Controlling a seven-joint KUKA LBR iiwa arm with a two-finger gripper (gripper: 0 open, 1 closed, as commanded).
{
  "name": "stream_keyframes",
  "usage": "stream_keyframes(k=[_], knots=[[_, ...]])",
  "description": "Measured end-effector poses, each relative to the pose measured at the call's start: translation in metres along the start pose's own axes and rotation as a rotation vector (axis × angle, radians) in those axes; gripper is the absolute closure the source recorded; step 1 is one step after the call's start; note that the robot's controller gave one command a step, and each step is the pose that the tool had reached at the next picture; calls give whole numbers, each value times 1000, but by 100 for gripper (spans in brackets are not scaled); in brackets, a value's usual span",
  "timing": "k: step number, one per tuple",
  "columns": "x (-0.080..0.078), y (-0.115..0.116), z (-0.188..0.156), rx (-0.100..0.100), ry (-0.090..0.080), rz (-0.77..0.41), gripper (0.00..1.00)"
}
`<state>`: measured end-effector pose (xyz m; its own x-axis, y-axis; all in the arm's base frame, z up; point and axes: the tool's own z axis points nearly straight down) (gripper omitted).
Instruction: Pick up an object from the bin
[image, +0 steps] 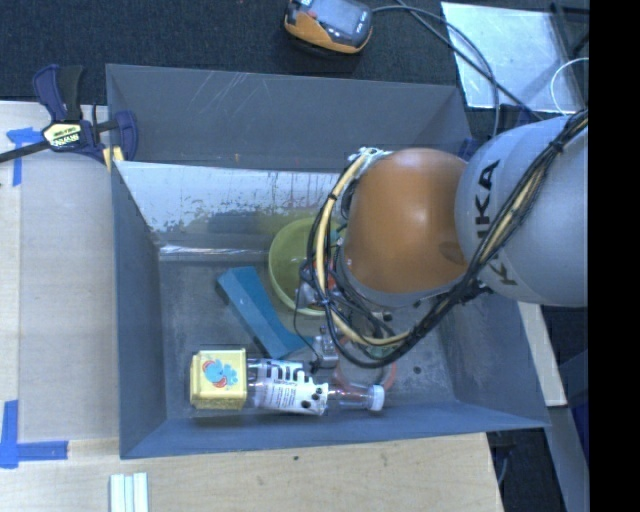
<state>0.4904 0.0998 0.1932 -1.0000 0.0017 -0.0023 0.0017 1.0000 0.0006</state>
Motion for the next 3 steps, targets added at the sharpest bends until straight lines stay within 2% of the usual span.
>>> stream_keyframes(k=[1,2,3], knots=[[0,0,0,0,0,0,0],[-24,-6,23,-1,-5,37,0],[-3,-9,35,-1,-3,57,0]])
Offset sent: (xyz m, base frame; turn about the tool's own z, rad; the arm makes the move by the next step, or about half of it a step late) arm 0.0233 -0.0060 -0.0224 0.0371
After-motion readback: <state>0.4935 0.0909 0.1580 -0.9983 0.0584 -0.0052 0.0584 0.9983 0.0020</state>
